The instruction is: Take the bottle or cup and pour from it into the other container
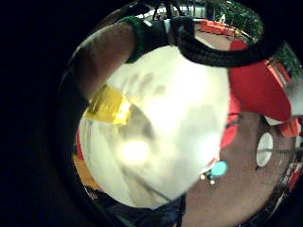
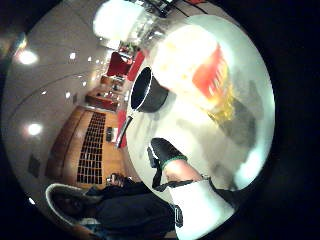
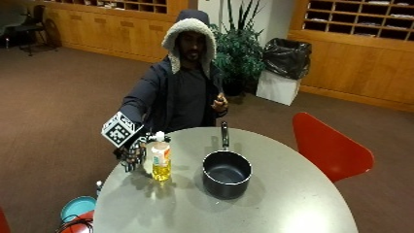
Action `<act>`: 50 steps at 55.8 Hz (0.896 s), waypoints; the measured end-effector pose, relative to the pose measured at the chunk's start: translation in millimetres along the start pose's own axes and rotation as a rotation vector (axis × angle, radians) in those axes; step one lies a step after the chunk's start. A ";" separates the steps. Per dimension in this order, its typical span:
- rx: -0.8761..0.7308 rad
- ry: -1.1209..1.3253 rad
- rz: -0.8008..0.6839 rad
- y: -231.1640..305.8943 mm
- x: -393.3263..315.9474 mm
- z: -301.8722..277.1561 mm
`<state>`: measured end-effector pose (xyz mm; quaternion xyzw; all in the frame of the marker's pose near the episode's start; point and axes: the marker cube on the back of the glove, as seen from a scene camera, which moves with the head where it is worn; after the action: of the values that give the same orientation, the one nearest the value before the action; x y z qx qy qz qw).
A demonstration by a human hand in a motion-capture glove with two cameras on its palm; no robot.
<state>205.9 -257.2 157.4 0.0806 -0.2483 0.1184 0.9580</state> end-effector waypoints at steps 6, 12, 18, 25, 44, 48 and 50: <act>0.057 -0.280 -0.005 -28.0 1.3 24.0; 0.105 -0.436 -0.036 -39.8 5.1 41.7; 0.099 -0.578 -0.034 -52.4 1.1 53.2; 0.103 -0.667 -0.026 -56.4 -1.3 59.6; 0.142 -0.583 -0.040 -53.9 -22.2 39.1; 0.157 -0.455 -0.187 -59.2 -33.6 30.1; 0.146 -0.379 -0.213 -61.8 -43.1 24.2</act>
<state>174.8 -329.7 151.0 0.1965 -0.4048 0.0170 0.8929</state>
